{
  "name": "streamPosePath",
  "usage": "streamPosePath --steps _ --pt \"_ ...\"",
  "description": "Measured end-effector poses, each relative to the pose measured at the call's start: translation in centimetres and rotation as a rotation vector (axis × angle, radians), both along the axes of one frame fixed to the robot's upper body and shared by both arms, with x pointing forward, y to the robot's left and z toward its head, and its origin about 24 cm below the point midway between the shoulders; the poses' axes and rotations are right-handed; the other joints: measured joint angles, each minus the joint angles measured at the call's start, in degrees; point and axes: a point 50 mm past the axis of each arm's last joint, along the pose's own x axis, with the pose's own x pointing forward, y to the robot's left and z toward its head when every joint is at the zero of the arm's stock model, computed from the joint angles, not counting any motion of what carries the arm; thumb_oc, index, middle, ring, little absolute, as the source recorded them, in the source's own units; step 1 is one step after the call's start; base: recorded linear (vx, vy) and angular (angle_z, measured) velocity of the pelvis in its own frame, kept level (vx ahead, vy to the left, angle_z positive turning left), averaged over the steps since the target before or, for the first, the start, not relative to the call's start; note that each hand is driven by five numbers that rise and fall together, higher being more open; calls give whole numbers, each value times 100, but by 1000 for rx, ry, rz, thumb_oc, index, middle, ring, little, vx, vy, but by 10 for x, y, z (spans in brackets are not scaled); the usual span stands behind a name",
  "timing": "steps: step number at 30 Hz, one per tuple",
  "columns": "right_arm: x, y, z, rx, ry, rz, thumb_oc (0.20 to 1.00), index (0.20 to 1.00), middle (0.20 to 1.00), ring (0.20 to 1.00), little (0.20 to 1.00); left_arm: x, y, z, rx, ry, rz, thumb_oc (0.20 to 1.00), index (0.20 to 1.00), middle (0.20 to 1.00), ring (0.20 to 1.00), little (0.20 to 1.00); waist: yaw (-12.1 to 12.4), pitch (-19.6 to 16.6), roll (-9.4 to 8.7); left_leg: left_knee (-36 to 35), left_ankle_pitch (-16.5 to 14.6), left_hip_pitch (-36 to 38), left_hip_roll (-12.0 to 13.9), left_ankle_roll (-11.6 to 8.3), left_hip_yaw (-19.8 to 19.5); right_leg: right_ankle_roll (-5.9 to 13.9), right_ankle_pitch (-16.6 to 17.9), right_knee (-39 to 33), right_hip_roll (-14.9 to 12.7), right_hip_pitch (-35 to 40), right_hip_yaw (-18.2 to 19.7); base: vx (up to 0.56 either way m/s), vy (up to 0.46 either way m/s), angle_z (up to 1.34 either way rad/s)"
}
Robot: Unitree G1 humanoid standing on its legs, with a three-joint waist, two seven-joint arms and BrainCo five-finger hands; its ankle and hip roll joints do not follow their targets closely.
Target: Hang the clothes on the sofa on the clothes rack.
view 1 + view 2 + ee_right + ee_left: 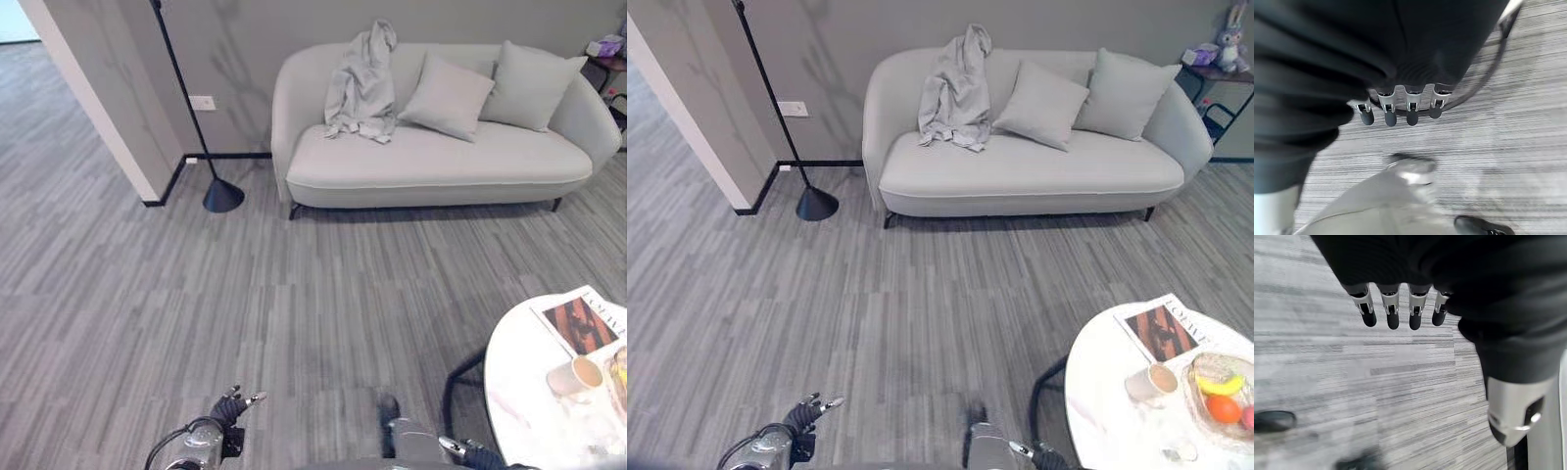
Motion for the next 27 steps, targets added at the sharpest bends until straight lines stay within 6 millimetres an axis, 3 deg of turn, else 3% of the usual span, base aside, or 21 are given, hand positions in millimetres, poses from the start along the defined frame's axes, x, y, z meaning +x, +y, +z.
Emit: streamPosePath --steps 2,3,4,5,6,7,8,9,10,13,14,15,16,18,19,20,22,24,25,27 --pt "-7 2 -3 0 43 -9 1000 1000 1000 1000 1000 -11 -5 -5 -6 41 -6 1000 1000 1000 1000 1000 -11 9 -10 -12 -339 313 184 -131 -5 -42 -14 126 178 -95 -402 401 -242 13" --pt "-13 3 -4 1 65 -13 1000 1000 1000 1000 1000 -15 -8 -8 -7 60 -30 1000 1000 1000 1000 1000 -12 9 -42 15 -375 468 210 -191 14 -262 235 285 192 -76 -521 431 -280 16" --pt "-17 -1 -3 -12 84 -18 1000 1000 1000 1000 1000 -17 -19 -11 -28 72 -40 1000 1000 1000 1000 1000 -106 21 -9 341 -365 507 379 -381 -62 -550 729 419 280 40 -568 443 -283 54" --pt "-18 -5 -3 -20 85 -14 1000 1000 1000 1000 1000 -13 -29 -11 -44 67 -68 1000 1000 1000 1000 1000 -230 36 26 636 -92 507 482 -816 -143 -886 975 330 343 335 -535 451 -294 76" --pt "-20 -8 -2 -29 90 -16 1000 1000 1000 1000 1000 -12 -33 -12 -58 64 -73 1000 1000 1000 1000 1000 -272 31 77 835 32 514 567 -1011 -155 -1050 1081 254 436 544 -397 468 -305 69" --pt "-21 -13 -1 -43 95 -20 1000 1000 1000 1000 1000 -5 -36 -10 -64 45 -78 1000 1000 1000 1000 1000 -280 19 115 1000 99 497 598 -1093 -143 -1353 982 177 523 742 -392 415 -260 32" --pt "-14 -17 1 -53 77 -19 1000 1000 1000 1000 1000 -3 -35 -9 -61 38 -77 1000 1000 1000 1000 1000 -243 15 139 1186 394 378 616 -1228 -144 -1417 892 76 581 908 -391 344 -209 16" --pt "-4 -21 4 -62 47 -15 1000 1000 1000 1000 1000 2 -31 -7 -50 24 -78 1000 1000 1000 1000 1000 -250 19 133 2016 569 71 590 -1436 -129 -1433 860 -164 648 1190 -380 321 -210 6" --pt "2 -25 6 -71 28 -10 1000 1000 1000 1000 1000 3 -29 -6 -45 16 -78 1000 1000 1000 1000 1000 -232 21 130 2605 623 -191 564 -1517 -114 -1435 863 -303 681 1384 -343 316 -241 3" --pt "17 -33 11 -87 -26 -33 1000 1000 1000 1000 1000 5 -27 -5 -40 6 -73 1000 1000 1000 1000 1000 -163 99 -2 4846 718 -1341 547 -1550 57 -1761 580 -512 698 1983 -172 324 -243 -20" --pt "21 -32 12 -87 -36 -30 1000 1000 1000 1000 1000 2 -26 -5 -39 15 -70 1000 1000 1000 1000 1000 -88 134 -102 5325 767 -1717 590 -1442 147 -1796 497 -547 699 2172 -34 482 -219 -68" --pt "29 -32 13 -86 -57 -22 1000 1000 1000 1000 1000 -3 -24 -7 -37 32 -68 1000 1000 1000 1000 1000 1 188 -210 5649 790 -2478 688 -1179 211 -1869 297 -553 681 2484 119 507 -175 -67" --pt "33 -31 14 -85 -70 -19 1000 1000 1000 1000 1000 -2 -24 -7 -39 30 -69 1000 1000 1000 1000 1000 51 216 -259 5317 713 -2811 713 -1047 253 -1817 167 -583 661 2625 226 481 -109 -56" --pt "36 -32 15 -86 -82 -20 1000 1000 1000 1000 1000 2 -24 -5 -45 8 -69 1000 1000 1000 1000 1000 131 248 -316 4353 710 -3169 672 -1032 367 -1798 39 -592 605 2757 295 320 -20 -30" --pt "40 -35 17 -94 -98 -18 1000 1000 1000 1000 1000 10 -27 -1 -52 -27 -98 1000 1000 1000 1000 1000 227 283 -251 2354 812 -3297 537 -1121 522 -1568 -73 -593 601 2902 378 407 -1 -31" --pt "41 -41 20 -105 -107 -26 1000 1000 1000 1000 1000 13 -31 0 -62 -42 -112 1000 1000 1000 1000 1000 226 362 -124 1242 1071 -3278 460 -1112 602 -1524 -97 -558 658 3010 391 403 -8 -45" --pt "50 -43 23 -119 -121 13 1000 1000 1000 1000 1000 4 -30 -2 -58 -21 -134 1000 1000 1000 1000 1000 307 418 142 150 1581 -3384 227 -1066 656 -1228 -497 -594 810 3452 512 512 -11 -30" --pt "54 -44 25 -124 -129 17 1000 1000 1000 1000 1000 2 -28 -4 -56 -11 -114 1000 1000 1000 1000 1000 444 495 260 -86 1608 -3707 44 -1129 770 -1522 -715 -565 946 3790 706 502 50 -40" --pt "55 -41 24 -115 -129 13 1000 1000 1000 1000 1000 -6 -27 -7 -53 18 -106 1000 1000 1000 1000 1000 557 488 222 -90 1586 -3811 -11 -1087 992 -1461 -866 -563 926 3969 831 503 99 -62" --pt "48 -32 18 -91 -105 12 1000 1000 1000 1000 1000 -21 -22 -11 -57 54 -70 1000 1000 1000 1000 1000 617 472 35 286 1572 -3726 -214 -606 1381 -1130 -1113 -558 750 4332 1038 324 73 -55"
